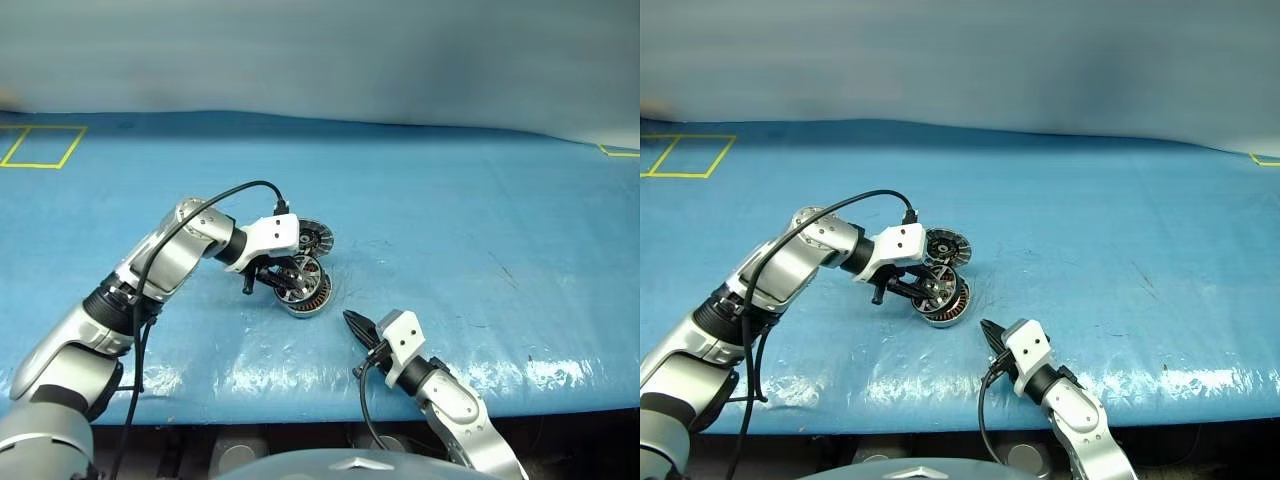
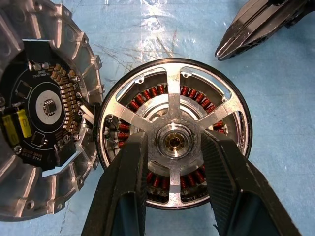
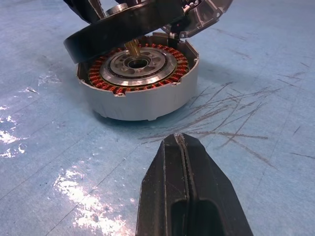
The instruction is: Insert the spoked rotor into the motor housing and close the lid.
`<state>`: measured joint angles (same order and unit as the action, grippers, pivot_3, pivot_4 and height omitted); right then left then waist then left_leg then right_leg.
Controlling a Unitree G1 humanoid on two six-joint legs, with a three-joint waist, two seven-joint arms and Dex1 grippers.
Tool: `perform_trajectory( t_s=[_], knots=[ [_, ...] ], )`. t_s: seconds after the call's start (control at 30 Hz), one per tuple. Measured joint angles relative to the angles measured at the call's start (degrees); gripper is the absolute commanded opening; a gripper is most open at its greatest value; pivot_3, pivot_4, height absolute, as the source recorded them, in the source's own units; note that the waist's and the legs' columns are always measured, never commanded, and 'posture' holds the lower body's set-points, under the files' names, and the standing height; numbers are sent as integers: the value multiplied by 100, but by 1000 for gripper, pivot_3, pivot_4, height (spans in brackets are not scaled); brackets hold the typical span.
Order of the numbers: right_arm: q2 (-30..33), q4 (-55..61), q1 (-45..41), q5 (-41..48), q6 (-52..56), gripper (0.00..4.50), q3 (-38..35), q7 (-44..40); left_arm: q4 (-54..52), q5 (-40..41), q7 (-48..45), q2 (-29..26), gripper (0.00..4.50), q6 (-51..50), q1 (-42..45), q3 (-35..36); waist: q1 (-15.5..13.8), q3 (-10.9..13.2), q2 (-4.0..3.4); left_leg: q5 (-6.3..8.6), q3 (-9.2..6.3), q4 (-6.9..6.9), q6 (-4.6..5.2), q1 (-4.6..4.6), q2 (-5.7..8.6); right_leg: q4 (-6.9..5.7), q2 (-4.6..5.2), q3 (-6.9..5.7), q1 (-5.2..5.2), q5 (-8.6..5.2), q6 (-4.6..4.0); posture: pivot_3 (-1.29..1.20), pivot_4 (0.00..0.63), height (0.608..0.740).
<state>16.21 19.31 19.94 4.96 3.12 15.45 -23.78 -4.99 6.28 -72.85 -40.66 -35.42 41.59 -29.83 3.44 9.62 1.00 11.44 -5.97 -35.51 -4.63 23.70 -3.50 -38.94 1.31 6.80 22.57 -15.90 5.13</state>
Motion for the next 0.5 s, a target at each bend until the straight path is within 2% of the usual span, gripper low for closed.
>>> perform_trajectory(
  t_s=[0.4,0.47,0.5],
  knots=[
    [-106,-66,3,-12,14,0,54,38,61,-268,-468,-124,1306,278,114,-99,3,0,0,0,0,0,0,-1,0,0,0,0,0,0,-1,0,150,740],
    [-111,-68,3,-17,14,0,63,47,86,-297,-480,-109,2043,319,129,-107,4,0,0,0,0,0,0,-1,0,0,0,0,0,0,-1,0,150,740],
    [-113,-71,2,-21,14,0,64,53,109,-311,-484,-103,2225,332,133,-112,5,0,0,0,0,0,0,-1,0,0,0,0,0,0,-1,0,150,740]
  ],
)
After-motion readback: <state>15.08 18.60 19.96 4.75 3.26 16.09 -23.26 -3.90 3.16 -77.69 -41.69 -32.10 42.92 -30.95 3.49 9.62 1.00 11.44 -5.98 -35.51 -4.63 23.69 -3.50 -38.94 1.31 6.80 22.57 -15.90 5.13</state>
